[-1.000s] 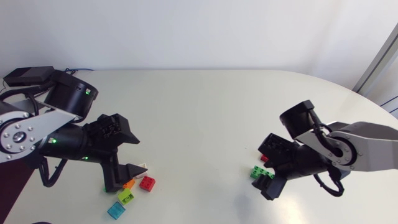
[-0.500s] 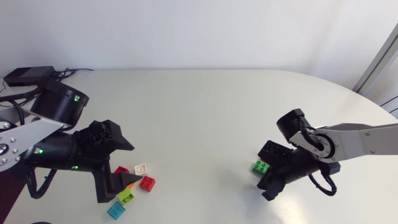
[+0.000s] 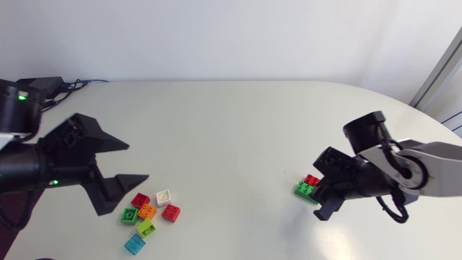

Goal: Sort duplo bricks by size, large to the right and small to the left

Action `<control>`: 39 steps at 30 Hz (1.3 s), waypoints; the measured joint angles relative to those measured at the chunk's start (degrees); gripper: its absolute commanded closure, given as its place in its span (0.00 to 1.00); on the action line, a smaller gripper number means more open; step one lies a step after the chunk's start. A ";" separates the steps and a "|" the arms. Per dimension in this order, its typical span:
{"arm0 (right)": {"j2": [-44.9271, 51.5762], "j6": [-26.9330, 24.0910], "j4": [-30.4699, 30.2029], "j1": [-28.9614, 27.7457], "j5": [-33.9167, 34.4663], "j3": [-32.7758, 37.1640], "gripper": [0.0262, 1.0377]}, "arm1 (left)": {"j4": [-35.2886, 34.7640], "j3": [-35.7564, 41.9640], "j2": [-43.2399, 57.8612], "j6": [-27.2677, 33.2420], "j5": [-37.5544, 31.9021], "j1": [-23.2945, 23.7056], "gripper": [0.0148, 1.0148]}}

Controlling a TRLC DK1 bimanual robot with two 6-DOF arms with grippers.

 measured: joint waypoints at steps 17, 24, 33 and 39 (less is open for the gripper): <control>-32.63 8.35 -6.86 5.86 15.06 -1.79 0.04 | -3.80 0.09 -18.36 -11.02 -14.91 3.65 0.03; -43.93 9.33 -7.32 2.19 18.12 -2.93 0.04 | -3.61 -2.69 -25.57 -14.82 -18.56 4.09 0.03; -51.60 10.19 -5.07 2.19 23.23 -4.48 0.04 | -1.81 -7.48 -32.39 -15.96 -22.47 4.09 0.03; -57.02 10.19 -3.78 2.32 23.61 -5.86 0.04 | -0.42 -8.94 -37.29 -15.74 -25.22 4.09 0.03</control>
